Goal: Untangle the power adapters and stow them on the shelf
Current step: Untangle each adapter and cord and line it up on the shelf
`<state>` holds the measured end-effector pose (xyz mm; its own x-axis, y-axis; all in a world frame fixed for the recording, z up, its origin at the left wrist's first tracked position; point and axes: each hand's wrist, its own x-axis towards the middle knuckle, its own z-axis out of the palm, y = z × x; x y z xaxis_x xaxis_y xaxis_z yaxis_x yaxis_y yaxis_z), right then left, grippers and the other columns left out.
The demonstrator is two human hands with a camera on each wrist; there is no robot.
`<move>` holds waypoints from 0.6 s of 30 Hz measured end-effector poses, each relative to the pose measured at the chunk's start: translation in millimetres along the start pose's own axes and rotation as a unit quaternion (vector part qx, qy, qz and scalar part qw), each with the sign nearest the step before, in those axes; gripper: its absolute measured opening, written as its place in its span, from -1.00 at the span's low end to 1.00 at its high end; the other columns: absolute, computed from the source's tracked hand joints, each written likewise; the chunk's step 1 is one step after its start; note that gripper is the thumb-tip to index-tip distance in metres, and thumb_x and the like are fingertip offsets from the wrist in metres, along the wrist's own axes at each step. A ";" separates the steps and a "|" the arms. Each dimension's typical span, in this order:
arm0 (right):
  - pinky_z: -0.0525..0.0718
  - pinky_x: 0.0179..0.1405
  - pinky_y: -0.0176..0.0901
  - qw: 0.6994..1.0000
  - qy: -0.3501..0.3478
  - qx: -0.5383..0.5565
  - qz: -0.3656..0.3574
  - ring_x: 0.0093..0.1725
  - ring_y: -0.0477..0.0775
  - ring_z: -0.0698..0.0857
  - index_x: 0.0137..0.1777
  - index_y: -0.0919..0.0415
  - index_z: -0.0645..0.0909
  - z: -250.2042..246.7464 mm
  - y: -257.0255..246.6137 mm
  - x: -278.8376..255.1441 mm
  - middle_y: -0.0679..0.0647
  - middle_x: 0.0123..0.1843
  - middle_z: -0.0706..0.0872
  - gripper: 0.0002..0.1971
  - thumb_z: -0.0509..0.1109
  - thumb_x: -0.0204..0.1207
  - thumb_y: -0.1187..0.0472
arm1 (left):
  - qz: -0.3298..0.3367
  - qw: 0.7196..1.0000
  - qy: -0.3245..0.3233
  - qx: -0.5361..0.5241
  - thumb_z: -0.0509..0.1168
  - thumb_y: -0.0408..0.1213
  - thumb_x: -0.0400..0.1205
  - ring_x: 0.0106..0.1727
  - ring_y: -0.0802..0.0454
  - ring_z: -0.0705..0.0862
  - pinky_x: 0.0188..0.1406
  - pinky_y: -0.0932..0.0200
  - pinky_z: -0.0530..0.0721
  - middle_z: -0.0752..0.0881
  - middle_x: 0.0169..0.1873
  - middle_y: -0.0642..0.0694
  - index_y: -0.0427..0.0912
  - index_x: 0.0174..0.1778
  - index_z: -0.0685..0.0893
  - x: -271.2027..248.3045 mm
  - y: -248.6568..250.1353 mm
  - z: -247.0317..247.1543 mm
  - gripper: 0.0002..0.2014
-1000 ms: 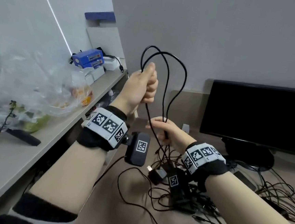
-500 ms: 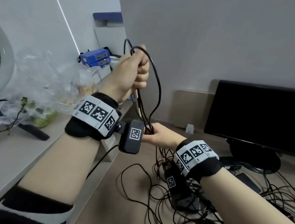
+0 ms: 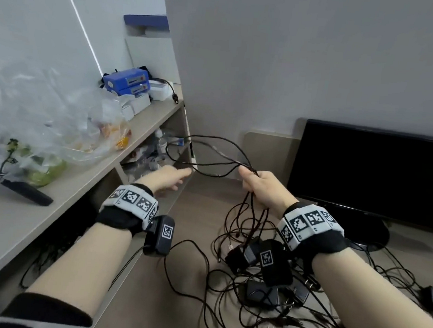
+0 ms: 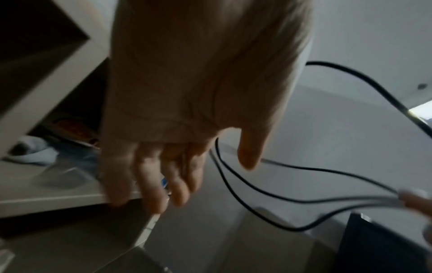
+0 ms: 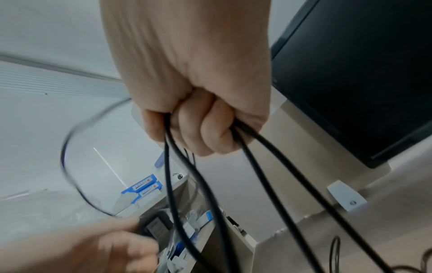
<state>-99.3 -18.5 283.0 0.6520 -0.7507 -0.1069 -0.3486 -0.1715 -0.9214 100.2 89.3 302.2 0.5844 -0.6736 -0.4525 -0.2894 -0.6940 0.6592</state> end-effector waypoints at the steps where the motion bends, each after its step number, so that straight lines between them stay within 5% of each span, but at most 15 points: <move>1: 0.18 -0.73 -0.35 1.000 0.000 -0.017 0.001 -0.73 -0.17 0.18 -0.52 0.08 0.35 -1.7 -2.0 0.2 -0.04 -0.54 0.28 -0.50 0.19 0.64 -0.11 | -0.033 0.999 -0.021 0.020 0.15 0.02 0.68 -0.13 0.02 0.62 -0.22 0.20 0.43 0.62 -0.10 -0.06 -0.21 0.07 0.55 0.4 -7.2 5.1 -0.66; 3: 0.17 -0.71 -0.34 0.999 -0.003 -0.033 0.010 -0.72 -0.16 0.17 -0.50 0.08 0.35 -2.7 -4.5 2.0 -0.02 -0.52 0.28 -0.52 0.20 0.64 -0.11 | -0.026 0.999 -0.027 0.005 0.24 -0.05 0.64 -0.31 0.06 0.54 -0.28 0.22 0.42 0.58 -0.22 -0.06 -0.21 -0.01 0.53 -2.0 -13.7 13.3 -0.74; 5: 0.15 -0.68 -0.36 0.999 -0.011 -0.038 0.031 -0.67 -0.11 0.18 -0.44 0.07 0.39 -2.1 -4.8 4.1 0.03 -0.44 0.31 -0.57 0.23 0.61 -0.12 | 0.083 0.995 0.050 -0.023 0.37 -0.21 0.56 -0.23 0.05 0.52 -0.28 0.22 0.46 0.54 -0.17 -0.06 -0.18 0.04 0.49 -4.7 -12.9 20.1 -0.76; 8: 0.12 -0.69 -0.39 0.997 -0.042 -0.024 0.064 -0.68 -0.10 0.18 -0.40 0.10 0.39 3.5 -5.2 5.1 0.01 -0.48 0.28 -0.61 0.25 0.62 -0.06 | 0.310 0.935 0.170 0.014 0.51 -0.02 0.27 0.22 0.00 0.45 0.20 0.17 0.45 0.47 0.17 -0.08 -0.10 0.21 0.47 -21.4 2.6 28.5 -0.37; 10: 0.09 -0.68 -0.37 0.995 -0.074 -0.020 0.069 -0.67 -0.10 0.17 -0.40 0.10 0.37 7.9 -9.0 3.1 0.00 -0.51 0.24 -0.63 0.25 0.63 0.00 | 0.399 0.899 0.134 0.121 0.53 0.15 0.11 0.53 0.00 0.18 0.51 0.05 0.16 0.28 0.47 -0.06 0.04 0.40 0.39 -33.7 17.2 40.9 -0.09; 13: 0.10 -0.68 -0.37 0.992 -0.117 0.009 0.050 -0.70 -0.15 0.19 -0.38 0.13 0.35 14.5 -20.0 -3.1 -0.05 -0.60 0.30 -0.69 0.19 0.64 0.20 | 0.431 0.877 0.060 0.205 0.62 0.03 0.11 0.66 -0.01 -0.14 0.59 -0.12 -0.13 0.15 0.61 0.05 0.09 0.43 0.41 -36.4 25.4 65.2 -0.07; 16: 0.11 -0.71 -0.38 0.987 -0.158 -0.010 0.032 -0.72 -0.14 0.20 -0.39 0.13 0.35 25.8 -27.9 -6.5 -0.17 -0.72 0.31 -0.70 0.16 0.61 0.29 | 0.406 0.904 0.063 0.118 0.60 -0.09 0.18 0.66 -0.03 0.10 0.61 -0.26 0.01 0.51 0.41 0.03 -0.07 0.14 0.57 -25.0 8.8 72.1 -0.37; 18: 0.11 -0.70 -0.32 0.984 -0.172 -0.036 0.030 -0.69 -0.10 0.19 -0.45 0.13 0.35 38.3 -28.9 -6.7 -0.12 -0.70 0.29 -0.67 0.20 0.58 0.26 | 0.355 0.929 0.056 0.090 0.55 -0.20 0.29 0.46 -0.06 0.46 0.57 -0.11 0.22 0.70 0.12 -0.02 -0.09 0.00 0.57 -20.0 -9.7 67.9 -0.59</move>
<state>-67.8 15.9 296.1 0.8133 -0.5032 -0.2922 -0.4330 -0.1879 -0.8816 39.8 92.2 264.2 0.2706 -0.9539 0.1297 -0.7476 -0.1233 0.6526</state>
